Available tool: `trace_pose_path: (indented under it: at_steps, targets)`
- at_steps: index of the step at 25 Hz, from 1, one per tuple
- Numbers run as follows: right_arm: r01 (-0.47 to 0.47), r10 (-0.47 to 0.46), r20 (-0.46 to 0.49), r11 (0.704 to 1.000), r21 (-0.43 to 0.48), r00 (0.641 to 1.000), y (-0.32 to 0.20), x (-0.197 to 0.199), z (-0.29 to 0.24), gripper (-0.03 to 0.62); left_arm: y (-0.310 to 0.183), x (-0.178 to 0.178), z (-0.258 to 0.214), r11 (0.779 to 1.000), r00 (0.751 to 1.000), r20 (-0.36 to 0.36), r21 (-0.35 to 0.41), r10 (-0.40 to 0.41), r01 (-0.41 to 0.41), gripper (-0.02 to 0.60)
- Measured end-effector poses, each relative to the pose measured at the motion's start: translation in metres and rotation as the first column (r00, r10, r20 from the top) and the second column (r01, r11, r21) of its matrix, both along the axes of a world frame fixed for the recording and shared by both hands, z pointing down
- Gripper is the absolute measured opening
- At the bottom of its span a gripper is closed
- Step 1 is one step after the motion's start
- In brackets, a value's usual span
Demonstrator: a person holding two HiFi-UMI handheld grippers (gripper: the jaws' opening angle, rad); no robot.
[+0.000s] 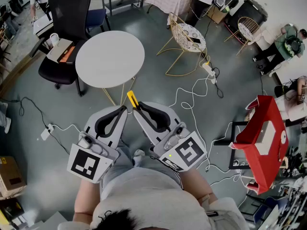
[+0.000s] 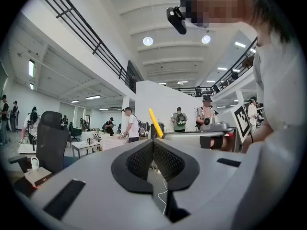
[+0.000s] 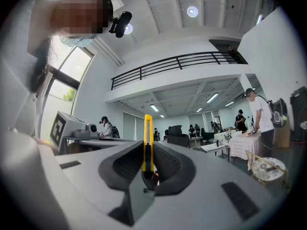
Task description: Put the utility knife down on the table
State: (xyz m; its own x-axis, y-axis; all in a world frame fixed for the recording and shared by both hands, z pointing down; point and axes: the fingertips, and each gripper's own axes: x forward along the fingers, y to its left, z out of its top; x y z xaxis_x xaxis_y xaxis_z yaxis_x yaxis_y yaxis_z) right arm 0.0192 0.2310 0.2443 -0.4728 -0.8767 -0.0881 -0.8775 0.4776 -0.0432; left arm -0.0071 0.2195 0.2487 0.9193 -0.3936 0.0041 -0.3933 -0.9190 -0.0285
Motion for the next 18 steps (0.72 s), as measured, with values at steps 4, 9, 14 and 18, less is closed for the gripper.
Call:
trace_pose_path:
  at_steps: [4, 9, 14, 18]
  targets:
    - [0.001, -0.001, -0.002, 1.0, 0.001, 1.0, -0.006, -0.005, 0.0, 0.069, -0.007, -0.005, 0.001, 1.0, 1.0, -0.003, -0.005, -0.003, 0.003, 0.009]
    - [0.004, -0.004, -0.002, 1.0, -0.007, 1.0, -0.022, -0.012, 0.001, 0.069, -0.023, -0.012, 0.003, 1.0, 1.0, -0.008, -0.015, -0.008, 0.008, 0.009]
    - [0.001, -0.001, -0.004, 1.0, -0.018, 1.0, -0.042, -0.017, 0.003, 0.069, -0.042, -0.018, 0.011, 0.999, 1.0, 0.022, -0.048, -0.008, 0.009, 0.009]
    - [-0.011, 0.011, 0.0, 0.999, -0.031, 1.0, -0.062, -0.022, 0.006, 0.069, -0.062, -0.022, 0.01, 0.998, 1.0, 0.003, -0.062, 0.001, 0.0, 0.009]
